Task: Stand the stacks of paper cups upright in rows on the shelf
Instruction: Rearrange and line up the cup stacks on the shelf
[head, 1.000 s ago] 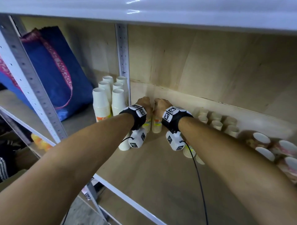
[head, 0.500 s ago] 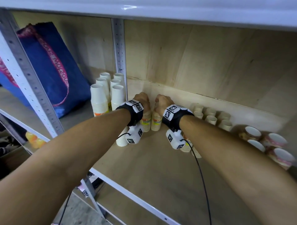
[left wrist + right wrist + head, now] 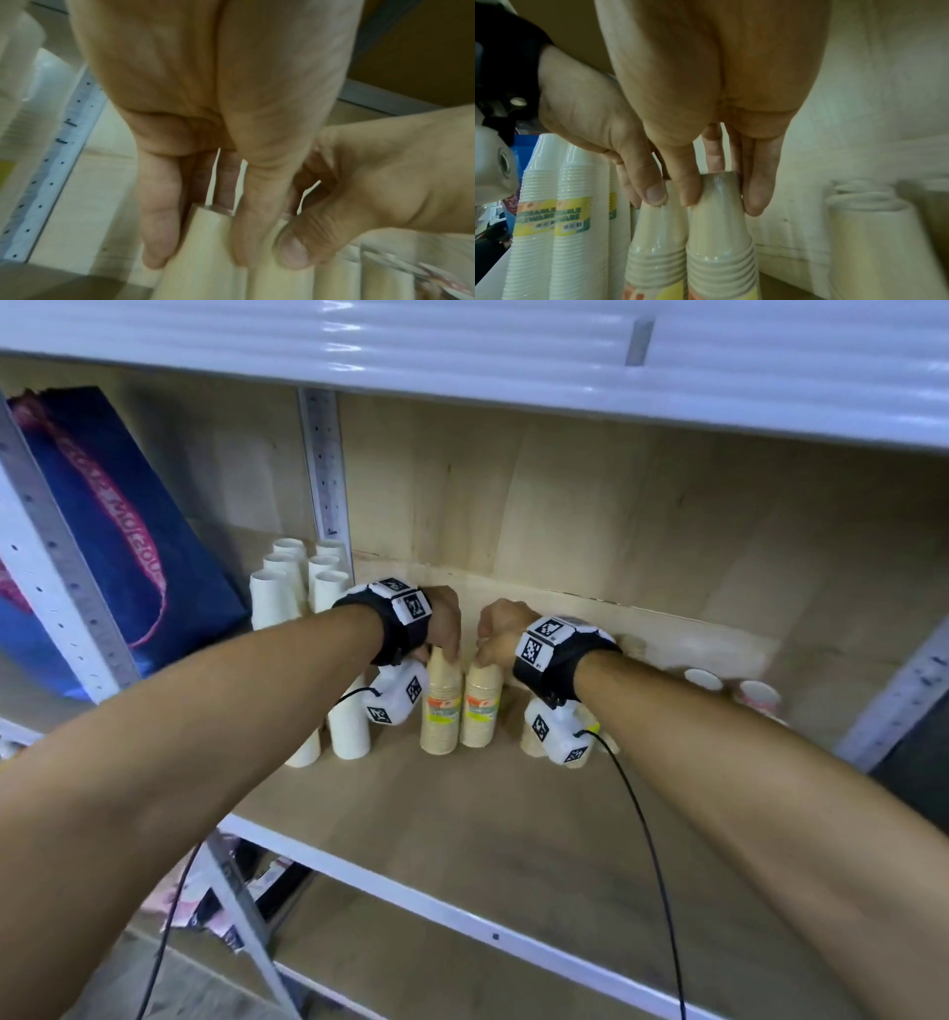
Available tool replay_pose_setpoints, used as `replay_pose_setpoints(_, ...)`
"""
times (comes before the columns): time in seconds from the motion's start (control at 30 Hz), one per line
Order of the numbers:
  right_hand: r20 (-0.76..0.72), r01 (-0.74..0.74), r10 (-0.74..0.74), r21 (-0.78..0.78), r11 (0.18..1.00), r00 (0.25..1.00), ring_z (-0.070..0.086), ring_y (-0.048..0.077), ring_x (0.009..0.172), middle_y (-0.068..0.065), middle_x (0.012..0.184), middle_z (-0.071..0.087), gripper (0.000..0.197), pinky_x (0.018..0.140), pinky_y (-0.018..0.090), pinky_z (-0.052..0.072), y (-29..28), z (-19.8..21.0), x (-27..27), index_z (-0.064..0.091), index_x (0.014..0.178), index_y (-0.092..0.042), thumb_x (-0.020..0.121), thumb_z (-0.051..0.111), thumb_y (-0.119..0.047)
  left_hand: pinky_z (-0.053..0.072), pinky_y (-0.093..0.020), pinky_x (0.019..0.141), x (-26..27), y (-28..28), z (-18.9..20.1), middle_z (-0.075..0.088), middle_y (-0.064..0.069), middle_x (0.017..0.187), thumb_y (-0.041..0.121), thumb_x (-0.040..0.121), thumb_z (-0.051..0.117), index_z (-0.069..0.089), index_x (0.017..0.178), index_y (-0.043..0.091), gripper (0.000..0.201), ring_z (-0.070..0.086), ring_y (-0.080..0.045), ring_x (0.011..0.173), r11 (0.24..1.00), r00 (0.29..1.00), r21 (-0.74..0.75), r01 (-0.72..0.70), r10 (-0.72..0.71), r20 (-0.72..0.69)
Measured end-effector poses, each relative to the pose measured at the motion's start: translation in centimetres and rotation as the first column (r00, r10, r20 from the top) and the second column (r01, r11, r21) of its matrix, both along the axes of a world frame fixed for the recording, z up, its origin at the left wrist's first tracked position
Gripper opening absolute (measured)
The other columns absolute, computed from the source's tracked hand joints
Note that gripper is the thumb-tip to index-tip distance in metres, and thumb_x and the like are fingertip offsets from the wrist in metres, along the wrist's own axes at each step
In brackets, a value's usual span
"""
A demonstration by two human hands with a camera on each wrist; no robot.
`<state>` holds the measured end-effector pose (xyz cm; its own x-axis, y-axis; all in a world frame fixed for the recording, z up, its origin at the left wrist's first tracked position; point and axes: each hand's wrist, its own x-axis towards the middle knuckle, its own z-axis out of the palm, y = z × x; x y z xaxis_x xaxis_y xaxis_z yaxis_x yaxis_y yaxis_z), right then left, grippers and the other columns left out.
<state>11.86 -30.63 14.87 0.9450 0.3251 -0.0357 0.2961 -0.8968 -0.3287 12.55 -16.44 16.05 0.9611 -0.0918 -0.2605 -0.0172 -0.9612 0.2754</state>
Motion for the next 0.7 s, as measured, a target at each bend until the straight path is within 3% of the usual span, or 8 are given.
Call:
replay_pose_setpoints(0.1, -0.016, 0.023, -0.023, -0.023, 0.999, 1.0, 0.067, 0.025, 0.094, 0.013, 0.109, 0.069, 0.043, 0.073, 0.029, 0.051, -1.5, 0.8, -1.5, 0.065, 0.112, -0.003, 0.075, 0.08, -0.02, 0.058, -0.046, 0.087, -2.1, -2.4, 1.1, 0.07, -0.013, 0.11, 0.009, 0.078, 0.078, 0.07, 0.112, 0.003, 0.036, 0.07, -0.03, 0.098, 0.997, 0.995, 0.0, 0.08, -0.08, -0.059)
replay_pose_setpoints(0.2, -0.003, 0.049, -0.05, -0.057, 0.997, 0.999, 0.062, 0.018, 0.08, 0.011, 0.104, 0.069, 0.042, 0.063, 0.025, 0.049, -3.3, 0.9, -2.7, 0.066, 0.111, -0.002, 0.076, 0.08, -0.02, 0.055, -0.045, 0.092, -3.6, -4.6, 1.8, 0.067, -0.013, 0.116, 0.009, 0.079, 0.078, 0.067, 0.115, 0.001, 0.038, 0.068, -0.029, 0.099, 0.987, 0.986, 0.02, 0.157, -0.156, -0.059)
replay_pose_setpoints(0.27, -0.005, 0.064, -0.065, -0.047, 0.997, 0.998, 0.056, 0.015, 0.073, 0.007, 0.093, 0.066, 0.04, 0.058, 0.022, 0.044, -4.8, 1.0, -3.4, 0.067, 0.111, -0.003, 0.076, 0.08, -0.018, 0.056, -0.045, 0.091, -4.2, -6.1, 2.0, 0.069, -0.012, 0.113, 0.01, 0.079, 0.078, 0.068, 0.114, 0.003, 0.037, 0.069, -0.027, 0.09, 0.978, 0.979, 0.046, 0.203, -0.2, -0.048)
replay_pose_setpoints(0.37, -0.046, 0.104, -0.108, -0.067, 0.992, 0.993, 0.058, 0.017, 0.078, 0.001, 0.089, 0.062, 0.035, 0.067, 0.027, 0.047, -6.8, 1.5, -4.5, 0.07, 0.107, -0.01, 0.074, 0.081, -0.02, 0.058, -0.042, 0.087, -4.9, -8.0, 2.0, 0.069, -0.012, 0.107, 0.007, 0.08, 0.076, 0.069, 0.112, 0.003, 0.033, 0.069, -0.028, 0.09, 0.967, 0.967, 0.019, 0.254, -0.253, -0.04)
replay_pose_setpoints(0.47, -0.071, 0.147, -0.154, -0.09, 0.985, 0.986, 0.067, 0.021, 0.072, 0.003, 0.082, 0.068, 0.033, 0.062, 0.029, 0.053, -8.6, 1.6, -5.5, 0.071, 0.094, -0.011, 0.066, 0.083, -0.025, 0.06, -0.033, 0.071, -5.1, -9.6, 1.6, 0.067, -0.009, 0.101, 0.005, 0.079, 0.076, 0.071, 0.108, 0.005, 0.029, 0.067, -0.024, 0.088, 0.958, 0.958, -0.014, 0.286, -0.286, -0.009)
replay_pose_setpoints(0.57, -0.057, 0.193, -0.201, -0.123, 0.973, 0.978, 0.067, 0.018, 0.068, 0.003, 0.08, 0.069, 0.028, 0.059, 0.026, 0.051, -10.2, 1.5, -6.2, 0.07, 0.083, -0.015, 0.062, 0.083, -0.029, 0.061, -0.034, 0.076, -5.2, -11.3, 1.3, 0.067, -0.01, 0.103, 0.005, 0.08, 0.076, 0.071, 0.11, 0.004, 0.03, 0.064, -0.019, 0.076, 0.946, 0.947, -0.021, 0.323, -0.323, 0.005)
replay_pose_setpoints(0.7, -0.027, 0.277, -0.286, -0.175, 0.945, 0.958, 0.068, 0.02, 0.073, 0.002, 0.081, 0.069, 0.035, 0.072, 0.036, 0.06, -11.9, 1.4, -6.3, 0.067, 0.083, -0.019, 0.056, 0.082, -0.036, 0.058, -0.025, 0.064, -5.2, -13.1, 0.8, 0.069, -0.007, 0.102, 0.01, 0.079, 0.078, 0.071, 0.112, 0.008, 0.033, 0.067, -0.018, 0.077, 0.93, 0.929, 0.007, 0.366, -0.366, 0.045)
